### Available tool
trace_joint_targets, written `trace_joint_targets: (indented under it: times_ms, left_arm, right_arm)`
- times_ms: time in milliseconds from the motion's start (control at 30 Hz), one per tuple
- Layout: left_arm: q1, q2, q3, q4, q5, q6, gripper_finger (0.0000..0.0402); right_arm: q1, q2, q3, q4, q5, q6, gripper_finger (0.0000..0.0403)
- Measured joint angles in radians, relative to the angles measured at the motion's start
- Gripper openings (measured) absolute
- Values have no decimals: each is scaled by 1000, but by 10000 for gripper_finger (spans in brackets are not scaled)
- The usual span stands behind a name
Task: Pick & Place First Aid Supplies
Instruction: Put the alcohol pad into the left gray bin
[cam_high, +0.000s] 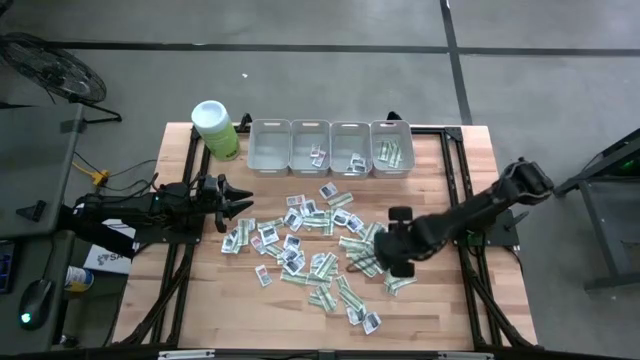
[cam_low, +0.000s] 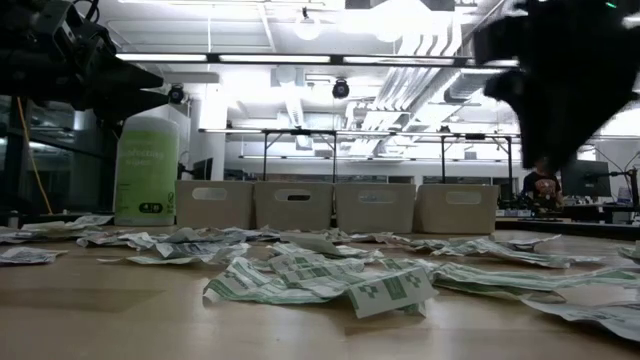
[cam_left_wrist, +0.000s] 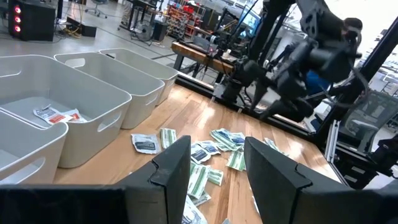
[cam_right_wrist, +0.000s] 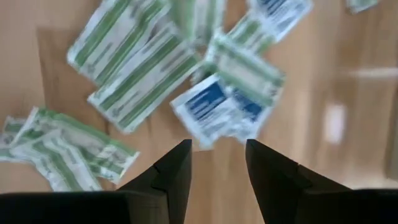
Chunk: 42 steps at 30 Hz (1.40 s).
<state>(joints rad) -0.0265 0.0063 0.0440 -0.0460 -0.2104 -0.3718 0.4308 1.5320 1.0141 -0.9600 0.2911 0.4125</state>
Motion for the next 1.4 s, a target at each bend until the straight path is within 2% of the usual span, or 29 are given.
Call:
trace_joint_targets:
  times_ms: [100, 300, 567, 1200, 1400]
  left_arm:
    - [0, 0, 0, 0, 0, 0, 150]
    - [0, 0, 0, 0, 0, 0, 150]
    - [0, 0, 0, 0, 0, 0, 150]
    - [0, 0, 0, 0, 0, 0, 150]
    - [0, 0, 0, 0, 0, 0, 150]
  right_arm:
    - [41, 0, -67, 81, 12, 31, 145]
    - [102, 1, -166, 197, 100, 33, 145]
    - [120, 1, -287, 356, 163, -30, 145]
    - [119, 1, -338, 406, 228, -153, 145]
    - [106, 1, -338, 410, 204, -168, 130]
